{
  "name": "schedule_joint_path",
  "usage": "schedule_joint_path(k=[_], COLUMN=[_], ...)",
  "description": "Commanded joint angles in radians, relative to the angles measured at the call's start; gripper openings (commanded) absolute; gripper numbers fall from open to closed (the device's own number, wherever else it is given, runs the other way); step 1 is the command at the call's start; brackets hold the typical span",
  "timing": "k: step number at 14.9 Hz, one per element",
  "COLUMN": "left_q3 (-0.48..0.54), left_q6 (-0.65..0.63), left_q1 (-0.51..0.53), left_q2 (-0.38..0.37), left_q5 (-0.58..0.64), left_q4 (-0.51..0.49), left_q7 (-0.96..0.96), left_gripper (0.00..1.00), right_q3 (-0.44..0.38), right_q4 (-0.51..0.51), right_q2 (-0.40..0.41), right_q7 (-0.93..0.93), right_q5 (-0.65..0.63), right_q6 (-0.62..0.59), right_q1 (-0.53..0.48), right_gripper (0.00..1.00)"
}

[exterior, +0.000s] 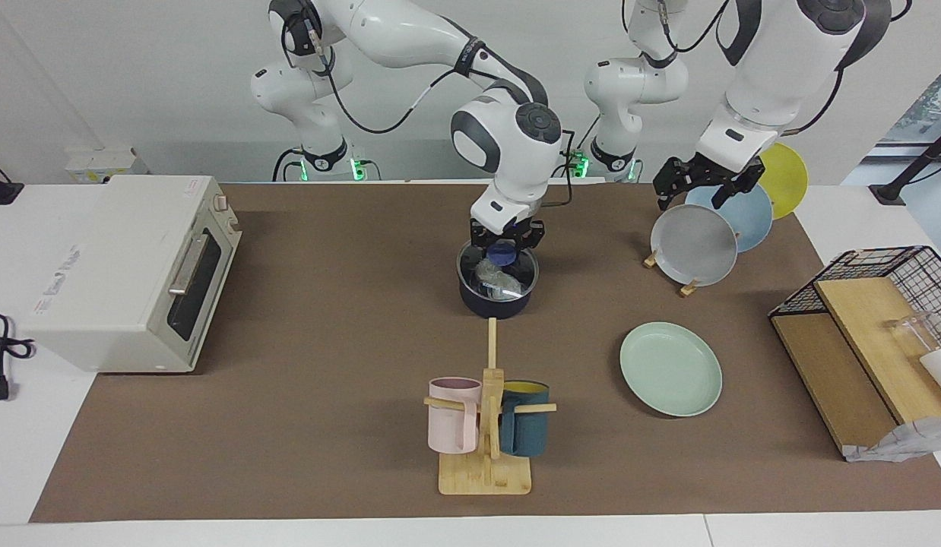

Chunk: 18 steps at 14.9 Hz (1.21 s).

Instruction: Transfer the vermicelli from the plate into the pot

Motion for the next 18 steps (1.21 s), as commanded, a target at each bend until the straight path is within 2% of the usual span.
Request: schedule_joint_path(k=[1, 9, 13, 18], left_q3=[0.021, 0.020, 0.017, 0.017], left_q6=[-0.013, -0.016, -0.007, -0.005], left_q1=[-0.024, -0.016, -0.010, -0.010], left_q2=[-0.023, -0.030, -0.030, -0.030], left_q5=[0.019, 0.011, 0.013, 0.013], left_q4=[-0.020, -0.022, -0.022, -0.022], left_q7=[0.007, 0.010, 0.003, 0.009], left_gripper=[1.00, 1.00, 1.00, 1.00], right_q3=[0.012, 0.012, 0.012, 0.012], right_q4=[-0.016, -0.030, -0.030, -0.038], right_q2=[-0.011, -0.013, -0.013, -0.014], right_q7=[0.005, 0.012, 0.017, 0.028], right_q5=[-0.003, 0.031, 0.083, 0.085], right_q6=[0.008, 0.026, 0.031, 0.037], right_q1=[-0.018, -0.030, -0.032, -0.032], right_gripper=[0.51, 0.64, 0.65, 0.65])
